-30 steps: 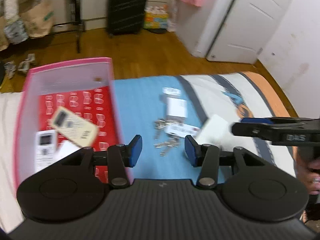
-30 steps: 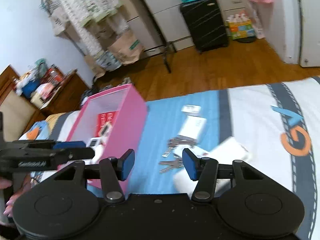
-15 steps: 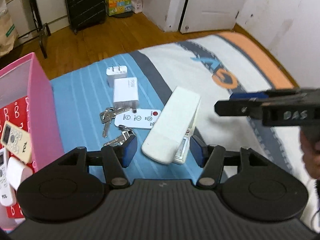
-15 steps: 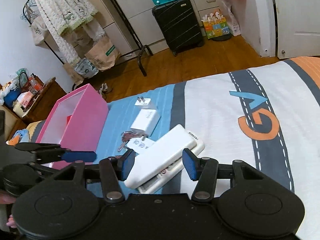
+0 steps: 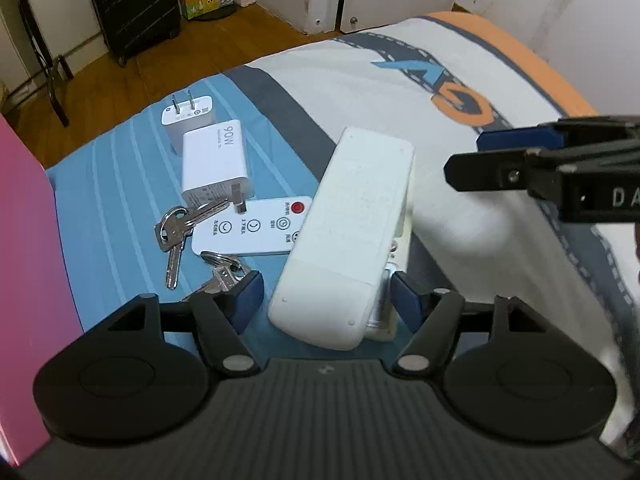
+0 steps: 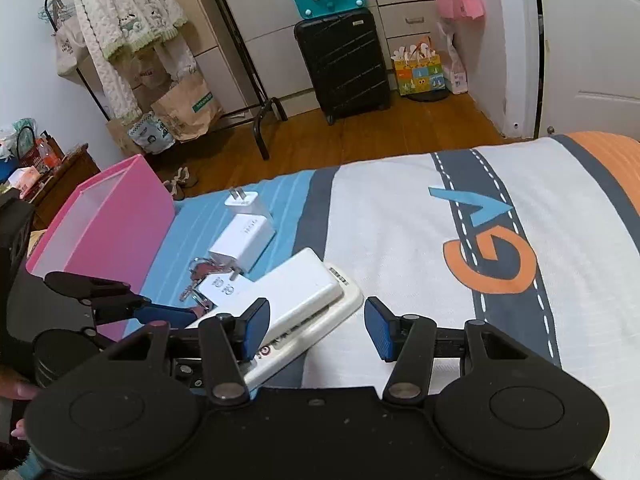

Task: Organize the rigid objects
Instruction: 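Grasp the large white remote on the bed with the left gripper, then lift the white remote with the left gripper while the right gripper grasps its edge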

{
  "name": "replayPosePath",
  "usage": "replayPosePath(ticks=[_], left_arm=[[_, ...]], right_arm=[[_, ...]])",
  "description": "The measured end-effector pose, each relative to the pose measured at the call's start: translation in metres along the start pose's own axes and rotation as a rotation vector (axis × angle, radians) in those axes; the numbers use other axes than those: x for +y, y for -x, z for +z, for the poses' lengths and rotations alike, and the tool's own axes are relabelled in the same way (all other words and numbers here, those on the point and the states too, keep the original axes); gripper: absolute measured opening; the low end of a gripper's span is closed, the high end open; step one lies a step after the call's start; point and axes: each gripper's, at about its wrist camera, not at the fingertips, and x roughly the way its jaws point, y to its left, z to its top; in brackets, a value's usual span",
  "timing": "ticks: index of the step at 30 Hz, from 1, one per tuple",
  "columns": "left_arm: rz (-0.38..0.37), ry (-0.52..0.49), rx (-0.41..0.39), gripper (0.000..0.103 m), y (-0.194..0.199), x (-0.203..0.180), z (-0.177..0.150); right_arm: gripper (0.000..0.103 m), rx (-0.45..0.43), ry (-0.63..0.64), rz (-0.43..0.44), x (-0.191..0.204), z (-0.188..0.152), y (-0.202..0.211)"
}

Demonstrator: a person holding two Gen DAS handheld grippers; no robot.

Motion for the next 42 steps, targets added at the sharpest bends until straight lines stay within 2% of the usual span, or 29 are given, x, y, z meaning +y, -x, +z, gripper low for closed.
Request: replayPosePath(ticks=[4, 6, 8, 9, 12, 14, 23, 26, 34, 38, 42], left_arm=[[0.004, 0.006, -0.033, 0.073, -0.003, 0.000, -0.003], [-0.032, 0.026, -0.043, 0.073, -0.004, 0.003, -0.004], [-0.088, 0.070, 0.004, 0.074, -0.010, 0.006, -0.006], [-0.087, 0.070, 0.011, 0.074, -0.013, 0.005, -0.007], [-0.060, 0.054, -0.012, 0.067, -0.011, -0.001, -0.013], [-0.069, 0.080, -0.010, 0.056, -0.007, 0.000, -0.014], [-0.115, 0.180, 0.003, 0.055, 0.002, 0.005, -0.021], [-0.093, 0.184, 0.037, 0.055, 0.001, 0.004, -0.023], [-0.041, 0.143, -0.005, 0.051, 0.016, -0.006, -0.028], [-0.092, 0.226, -0.017, 0.051, 0.026, 0.003, -0.029], [-0.194, 0.389, -0.062, 0.051, 0.035, 0.023, -0.036]], right_arm=[[0.058, 0.008, -0.004, 0.004, -0.004, -0.003, -0.003], [0.058, 0.009, -0.003, 0.004, -0.005, -0.004, -0.004], [0.058, 0.011, -0.008, 0.004, -0.007, -0.006, -0.004], [0.058, 0.013, -0.012, 0.004, -0.008, -0.006, -0.005], [0.058, 0.016, -0.028, 0.003, -0.011, -0.007, -0.006], [0.058, 0.017, -0.032, 0.004, -0.014, -0.009, -0.006], [0.058, 0.024, -0.030, 0.025, -0.013, -0.013, -0.005], [0.058, 0.030, -0.031, 0.030, -0.012, -0.015, -0.006], [0.058, 0.035, -0.030, 0.039, -0.009, -0.019, -0.006], [0.058, 0.036, -0.029, 0.050, -0.006, -0.021, -0.007], [0.058, 0.038, -0.032, 0.057, -0.004, -0.023, -0.006]])
